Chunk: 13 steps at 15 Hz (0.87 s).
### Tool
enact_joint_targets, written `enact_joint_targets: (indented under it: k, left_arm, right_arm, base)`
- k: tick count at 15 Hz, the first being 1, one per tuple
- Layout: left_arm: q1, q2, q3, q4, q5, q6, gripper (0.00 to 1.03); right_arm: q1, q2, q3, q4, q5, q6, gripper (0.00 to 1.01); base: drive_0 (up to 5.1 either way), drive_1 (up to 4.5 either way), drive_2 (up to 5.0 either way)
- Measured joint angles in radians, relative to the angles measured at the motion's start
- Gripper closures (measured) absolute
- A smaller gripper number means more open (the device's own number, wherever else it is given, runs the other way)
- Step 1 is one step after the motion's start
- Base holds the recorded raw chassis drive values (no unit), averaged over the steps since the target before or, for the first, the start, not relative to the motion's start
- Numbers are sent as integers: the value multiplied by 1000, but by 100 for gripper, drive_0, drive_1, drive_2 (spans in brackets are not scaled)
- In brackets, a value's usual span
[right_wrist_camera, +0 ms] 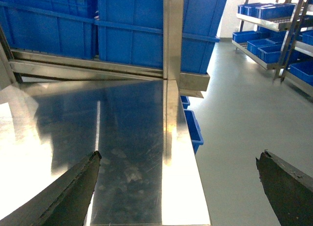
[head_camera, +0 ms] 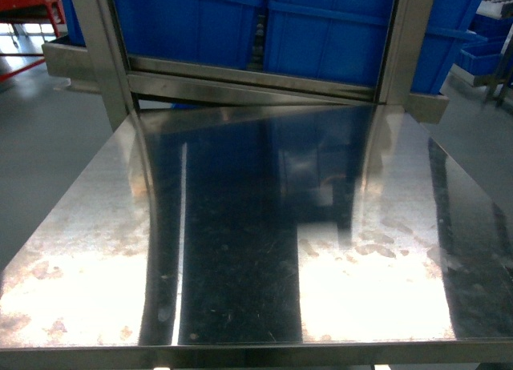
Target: Pick capacitor and pack into box
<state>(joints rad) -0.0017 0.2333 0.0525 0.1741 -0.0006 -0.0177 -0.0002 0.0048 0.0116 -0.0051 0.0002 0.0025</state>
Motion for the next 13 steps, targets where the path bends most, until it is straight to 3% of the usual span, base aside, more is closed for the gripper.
enact_joint_targets:
  k: [4, 5, 13]
  left_arm:
    - [0, -84, -33, -42, 0, 0, 59]
    - [0, -204, -39, -194, -1, 0, 59]
    - [0, -226, -39, -180, 0, 1, 60]
  right_arm:
    - [0, 0, 0, 0, 0, 0, 3]
    - [0, 0, 0, -1, 1, 0, 3]
    - [0, 0, 0, 0, 0, 0, 3]
  base:
    - [0, 0, 0]
    - [0, 0, 0]
    - [0, 0, 0]
